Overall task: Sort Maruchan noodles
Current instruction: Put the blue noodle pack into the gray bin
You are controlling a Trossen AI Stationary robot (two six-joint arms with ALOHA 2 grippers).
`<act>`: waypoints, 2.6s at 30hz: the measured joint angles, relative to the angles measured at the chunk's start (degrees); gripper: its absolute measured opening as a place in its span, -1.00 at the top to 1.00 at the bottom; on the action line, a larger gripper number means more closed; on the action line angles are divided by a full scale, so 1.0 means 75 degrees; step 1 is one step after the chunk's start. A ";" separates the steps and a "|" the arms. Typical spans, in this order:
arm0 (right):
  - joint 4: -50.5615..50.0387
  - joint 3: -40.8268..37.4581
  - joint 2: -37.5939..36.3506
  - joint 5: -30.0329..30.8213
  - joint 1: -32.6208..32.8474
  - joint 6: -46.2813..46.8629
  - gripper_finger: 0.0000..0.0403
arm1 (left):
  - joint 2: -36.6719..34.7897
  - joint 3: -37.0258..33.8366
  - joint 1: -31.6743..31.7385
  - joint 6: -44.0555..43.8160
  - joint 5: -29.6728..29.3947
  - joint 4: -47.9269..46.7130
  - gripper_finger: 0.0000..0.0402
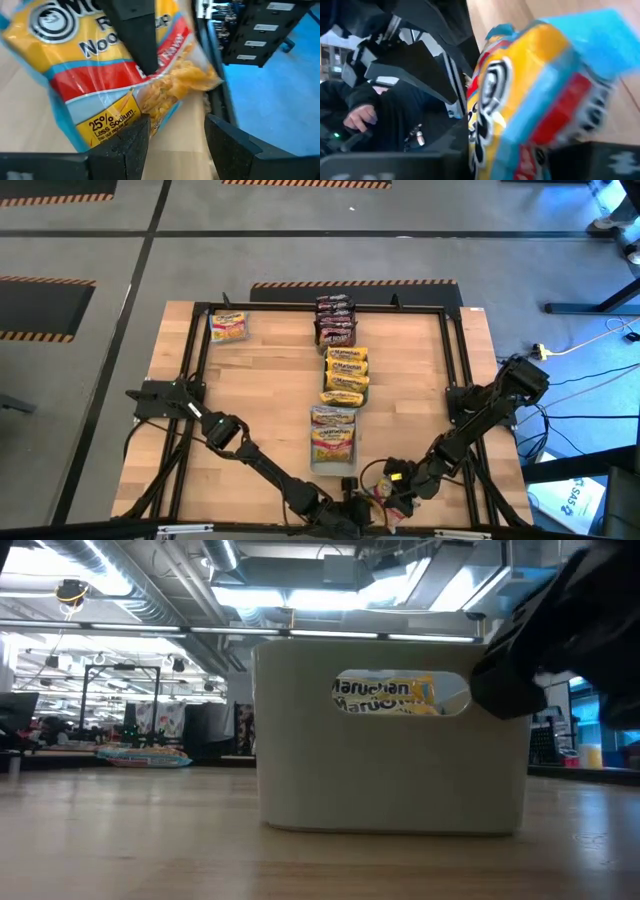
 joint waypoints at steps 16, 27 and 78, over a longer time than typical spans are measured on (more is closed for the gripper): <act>-0.4268 0.2805 -0.0003 -0.0189 0.0003 -0.2146 0.39 | -0.1053 0.0312 -0.0954 0.0570 -0.0846 -0.2259 0.08; -0.7146 0.5431 -0.0012 0.1133 -0.0376 -0.4237 0.46 | -0.1938 0.0300 -0.1624 -0.0625 -0.1020 -0.5672 0.08; -0.7331 0.6038 0.2403 -0.1808 -0.3689 -0.8094 0.45 | -0.6263 -0.8498 -0.0035 0.1149 0.0942 0.2641 0.08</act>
